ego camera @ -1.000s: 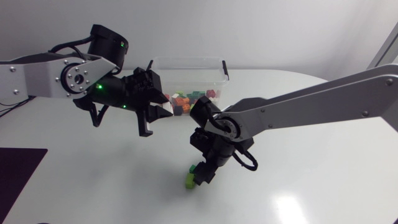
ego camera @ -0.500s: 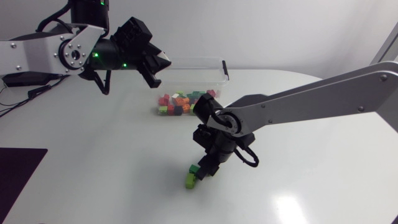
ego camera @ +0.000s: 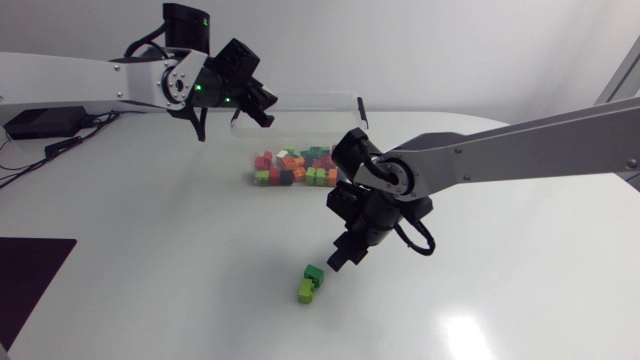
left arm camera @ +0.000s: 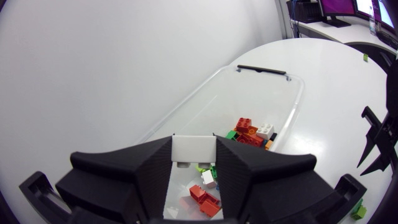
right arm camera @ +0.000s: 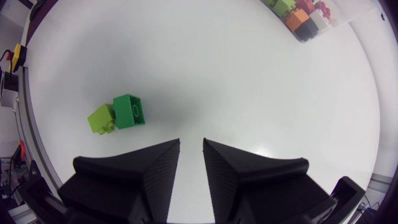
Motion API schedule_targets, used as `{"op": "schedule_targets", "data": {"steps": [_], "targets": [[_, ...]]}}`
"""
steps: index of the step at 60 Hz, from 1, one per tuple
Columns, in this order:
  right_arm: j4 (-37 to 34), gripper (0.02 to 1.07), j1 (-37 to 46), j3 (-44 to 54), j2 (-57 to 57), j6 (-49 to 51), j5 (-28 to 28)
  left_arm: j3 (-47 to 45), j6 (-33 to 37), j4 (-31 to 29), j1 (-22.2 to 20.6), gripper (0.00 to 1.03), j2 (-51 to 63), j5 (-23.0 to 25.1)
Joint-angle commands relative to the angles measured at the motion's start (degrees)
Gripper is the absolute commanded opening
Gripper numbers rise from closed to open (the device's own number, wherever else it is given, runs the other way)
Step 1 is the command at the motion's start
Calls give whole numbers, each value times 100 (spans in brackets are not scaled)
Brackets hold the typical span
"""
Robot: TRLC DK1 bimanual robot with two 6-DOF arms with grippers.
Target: Place the duplo bricks in the container
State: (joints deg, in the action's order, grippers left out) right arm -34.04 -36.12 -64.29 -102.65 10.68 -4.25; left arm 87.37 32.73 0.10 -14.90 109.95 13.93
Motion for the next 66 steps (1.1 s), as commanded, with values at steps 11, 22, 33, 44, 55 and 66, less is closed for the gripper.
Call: {"op": "schedule_targets", "data": {"steps": [11,22,33,44,55,66], "targets": [[82,59,290,426,799,-4,-14,1177,-232,60,-101,29,1099,-383],[100,67,448,584,1186,75,-14,1871,-302,8,-163,53,1600,-725],[56,92,457,699,1485,242,-67,1739,-285,-221,-224,99,1380,-787],[56,92,175,795,1485,356,-111,966,-214,-484,-128,99,352,-769],[196,92,-229,787,1063,418,-129,-256,322,-1003,-128,99,-967,-576],[337,92,-431,620,483,558,-164,-1196,937,-1873,-136,99,-1969,-576]]}}
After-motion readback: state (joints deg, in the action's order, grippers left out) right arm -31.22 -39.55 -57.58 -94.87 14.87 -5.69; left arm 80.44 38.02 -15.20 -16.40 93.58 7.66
